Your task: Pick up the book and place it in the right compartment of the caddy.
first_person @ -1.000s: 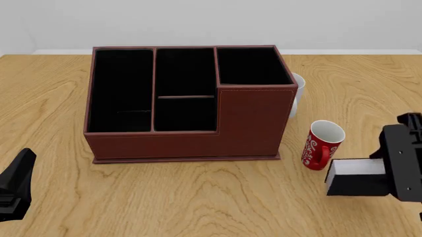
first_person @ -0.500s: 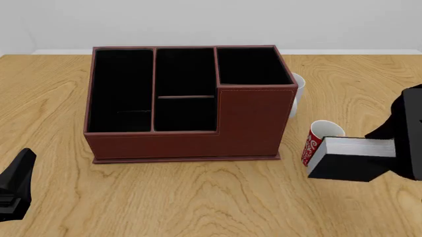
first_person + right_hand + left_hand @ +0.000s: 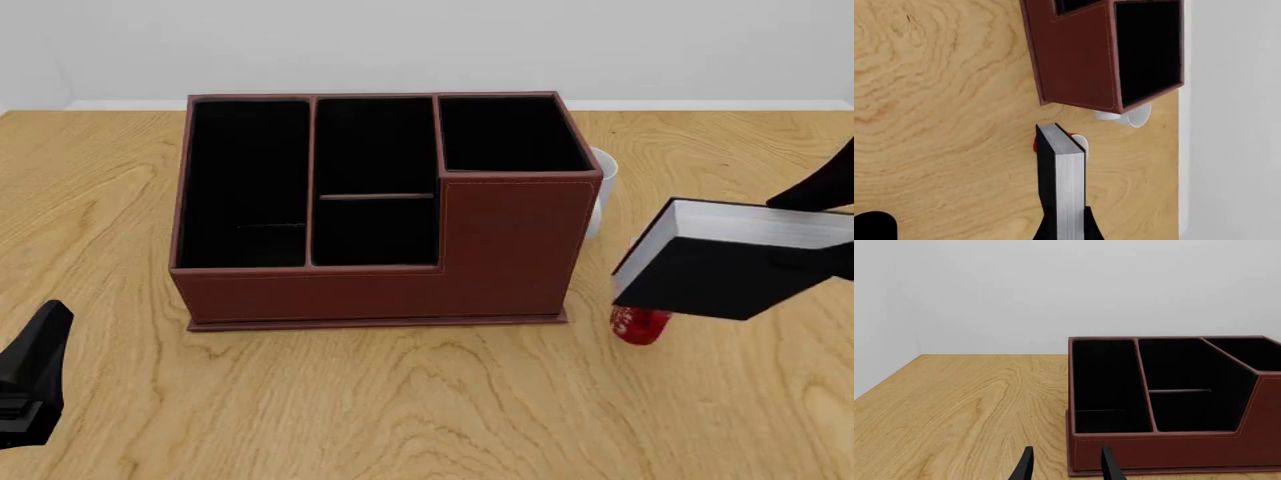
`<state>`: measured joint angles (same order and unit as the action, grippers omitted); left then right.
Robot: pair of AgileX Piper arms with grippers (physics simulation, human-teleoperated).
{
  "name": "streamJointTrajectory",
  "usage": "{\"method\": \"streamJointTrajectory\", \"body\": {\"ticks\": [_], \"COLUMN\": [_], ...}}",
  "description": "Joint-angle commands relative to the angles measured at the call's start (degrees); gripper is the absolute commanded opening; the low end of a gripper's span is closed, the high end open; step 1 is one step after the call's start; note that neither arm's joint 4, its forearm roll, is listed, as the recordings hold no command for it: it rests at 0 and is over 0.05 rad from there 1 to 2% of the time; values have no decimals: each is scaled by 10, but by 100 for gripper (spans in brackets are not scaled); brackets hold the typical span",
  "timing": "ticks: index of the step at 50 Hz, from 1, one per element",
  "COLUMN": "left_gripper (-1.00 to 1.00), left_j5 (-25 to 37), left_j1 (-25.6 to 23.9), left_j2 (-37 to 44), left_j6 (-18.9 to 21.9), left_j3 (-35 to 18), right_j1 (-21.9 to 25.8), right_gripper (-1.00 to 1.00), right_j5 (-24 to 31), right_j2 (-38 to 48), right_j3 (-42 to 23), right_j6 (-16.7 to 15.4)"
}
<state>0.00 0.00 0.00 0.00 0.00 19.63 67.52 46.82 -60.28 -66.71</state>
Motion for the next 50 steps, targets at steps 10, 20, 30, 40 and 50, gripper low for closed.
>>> {"method": "streamJointTrajectory", "body": {"ticks": [10,20,30,40,50], "left_gripper": [100,100,100,100,100], "left_j5": [0,0,0,0,0], "left_j1": [0,0,0,0,0], "left_j2": [0,0,0,0,0], "left_j6": [0,0,0,0,0], "left_j3": [0,0,0,0,0], "right_j1": [14,17,16,18,33], "right_gripper": [-100,-100,-100,-100,-100], "right_j5": [24,23,24,17,-11], "right_j2": [33,60,96,143,201], "right_j3": [-107,-163,-234,-296,-349], "right_j6": [9,11,20,25,36]}}
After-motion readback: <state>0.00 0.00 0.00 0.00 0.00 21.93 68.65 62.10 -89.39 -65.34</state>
